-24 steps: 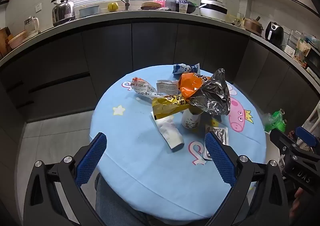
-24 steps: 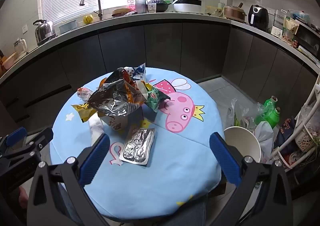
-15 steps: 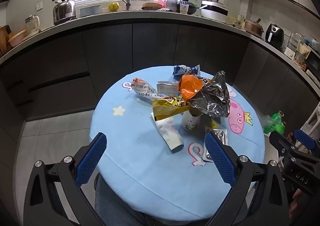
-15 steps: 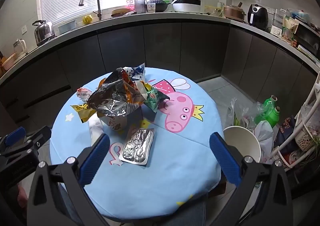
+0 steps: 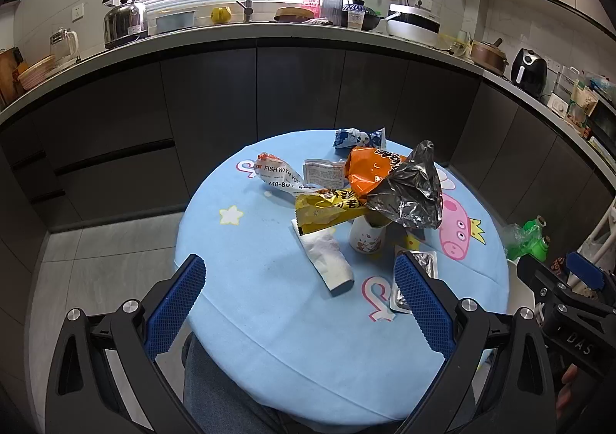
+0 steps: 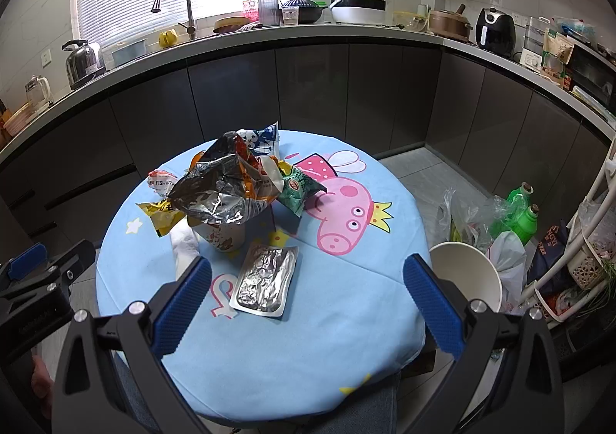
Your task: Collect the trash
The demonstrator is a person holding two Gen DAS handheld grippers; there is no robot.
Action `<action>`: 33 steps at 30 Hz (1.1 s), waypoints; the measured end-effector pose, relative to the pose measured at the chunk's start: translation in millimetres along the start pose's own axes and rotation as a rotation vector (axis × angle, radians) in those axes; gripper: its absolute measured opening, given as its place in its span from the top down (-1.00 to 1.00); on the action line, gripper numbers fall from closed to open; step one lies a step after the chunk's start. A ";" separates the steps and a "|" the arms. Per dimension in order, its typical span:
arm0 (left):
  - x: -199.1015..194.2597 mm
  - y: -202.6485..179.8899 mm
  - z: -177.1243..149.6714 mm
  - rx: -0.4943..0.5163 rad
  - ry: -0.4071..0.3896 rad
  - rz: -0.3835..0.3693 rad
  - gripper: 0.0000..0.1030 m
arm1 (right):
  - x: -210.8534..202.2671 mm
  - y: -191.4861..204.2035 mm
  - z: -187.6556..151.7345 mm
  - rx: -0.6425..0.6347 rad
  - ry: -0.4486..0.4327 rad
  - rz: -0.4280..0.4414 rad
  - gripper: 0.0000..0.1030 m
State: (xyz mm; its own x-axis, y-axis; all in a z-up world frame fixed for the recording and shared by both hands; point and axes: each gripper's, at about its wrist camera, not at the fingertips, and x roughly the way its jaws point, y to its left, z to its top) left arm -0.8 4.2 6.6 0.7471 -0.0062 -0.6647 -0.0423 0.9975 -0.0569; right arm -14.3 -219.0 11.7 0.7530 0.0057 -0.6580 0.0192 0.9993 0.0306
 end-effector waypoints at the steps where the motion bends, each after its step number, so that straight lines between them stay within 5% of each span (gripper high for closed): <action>1: -0.3 0.0 0.2 0.000 0.000 0.000 -0.83 | 0.2 -0.3 -0.1 0.001 0.000 0.000 -0.93; 33: -4.8 -1.2 2.8 -0.006 -0.007 -0.007 -0.83 | -1.6 2.9 2.5 0.006 0.002 0.003 -0.93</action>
State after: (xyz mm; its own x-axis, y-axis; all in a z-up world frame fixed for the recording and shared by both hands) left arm -2.4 3.2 12.0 0.7520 -0.0129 -0.6590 -0.0406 0.9970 -0.0659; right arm -13.8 -216.2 14.7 0.7520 0.0086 -0.6592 0.0209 0.9991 0.0369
